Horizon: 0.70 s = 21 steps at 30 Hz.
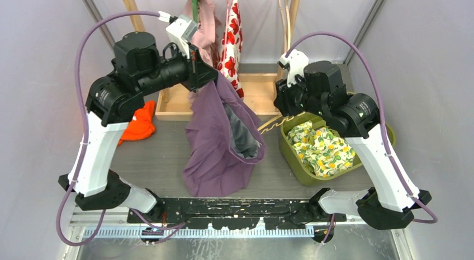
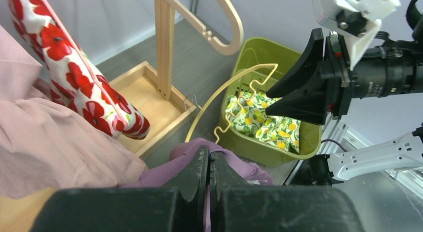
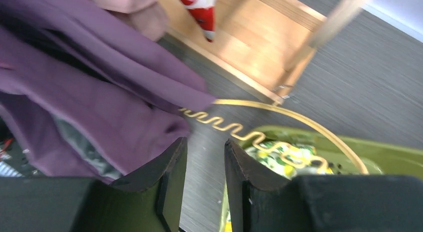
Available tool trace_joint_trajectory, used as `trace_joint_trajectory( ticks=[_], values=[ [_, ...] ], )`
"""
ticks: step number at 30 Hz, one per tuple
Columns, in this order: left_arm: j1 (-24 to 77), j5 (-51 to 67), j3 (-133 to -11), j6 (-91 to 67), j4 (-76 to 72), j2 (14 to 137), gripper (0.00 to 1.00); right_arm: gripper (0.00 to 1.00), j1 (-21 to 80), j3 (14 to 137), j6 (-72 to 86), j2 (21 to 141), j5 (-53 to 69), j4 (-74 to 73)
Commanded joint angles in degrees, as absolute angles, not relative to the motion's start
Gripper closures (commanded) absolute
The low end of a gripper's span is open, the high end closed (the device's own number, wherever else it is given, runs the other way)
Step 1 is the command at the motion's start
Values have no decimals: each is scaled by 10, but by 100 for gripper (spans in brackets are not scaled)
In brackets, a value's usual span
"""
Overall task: Remove the skirt from the hanger
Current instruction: Place the skirt in the bin.
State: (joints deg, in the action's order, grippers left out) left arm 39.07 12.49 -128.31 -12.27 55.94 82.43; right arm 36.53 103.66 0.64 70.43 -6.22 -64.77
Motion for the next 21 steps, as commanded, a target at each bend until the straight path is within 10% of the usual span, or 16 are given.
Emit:
trace_joint_trajectory(
  ticks=[1, 21],
  values=[
    [394, 149, -1294, -143, 463, 817, 100, 61, 366, 1034, -12, 696, 77, -556],
    [405, 145, -1299, -136, 460, 854, 100, 53, 450, 1030, -9, 752, 164, -424]
  ],
)
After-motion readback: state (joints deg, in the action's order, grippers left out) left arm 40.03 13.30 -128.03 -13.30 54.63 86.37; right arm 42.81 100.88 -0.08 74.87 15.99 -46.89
